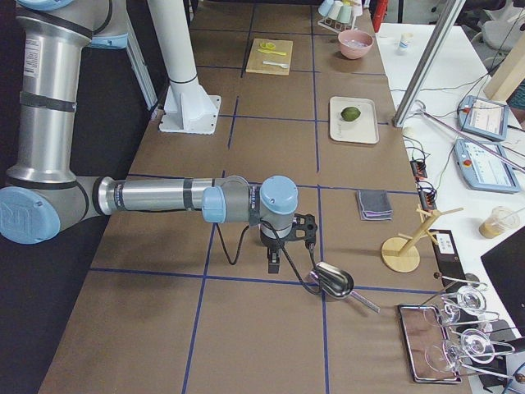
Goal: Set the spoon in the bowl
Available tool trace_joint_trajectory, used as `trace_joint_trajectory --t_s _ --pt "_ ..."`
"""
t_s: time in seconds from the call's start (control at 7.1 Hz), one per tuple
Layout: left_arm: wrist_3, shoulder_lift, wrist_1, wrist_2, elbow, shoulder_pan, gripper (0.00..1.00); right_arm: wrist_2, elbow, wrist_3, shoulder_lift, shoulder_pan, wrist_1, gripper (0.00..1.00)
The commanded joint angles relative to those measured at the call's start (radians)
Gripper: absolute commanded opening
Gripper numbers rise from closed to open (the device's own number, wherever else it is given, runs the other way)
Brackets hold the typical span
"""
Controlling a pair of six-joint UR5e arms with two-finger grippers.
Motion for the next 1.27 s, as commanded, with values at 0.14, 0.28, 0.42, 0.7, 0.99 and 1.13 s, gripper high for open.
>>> trace_joint_trajectory --t_s 0.14,0.28,0.42,0.7,0.99,1.13 --pt "0.003 0.002 -0.005 0.001 0.0 0.003 1.0 -0.003 0.002 -0.01 0.001 -0.017 0.003 0.99" --pt "0.008 0.007 -0.005 -0.001 0.0 0.003 1.0 0.008 0.002 0.008 0.002 -0.028 0.002 0.99" --pt "0.002 0.007 -0.005 -0.001 0.0 0.005 1.0 0.023 0.002 0.044 0.003 -0.096 0.003 0.99" --pt "0.002 0.007 -0.005 -0.002 -0.01 0.005 1.0 0.016 -0.067 0.179 0.011 -0.181 0.177 1.0" --pt "0.0 0.01 -0.004 -0.002 -0.04 0.003 1.0 -0.026 -0.121 0.395 0.011 -0.29 0.36 0.94" --pt "0.0 0.01 -0.004 -0.002 -0.039 0.005 1.0 -0.043 -0.124 0.425 0.008 -0.324 0.406 0.94"
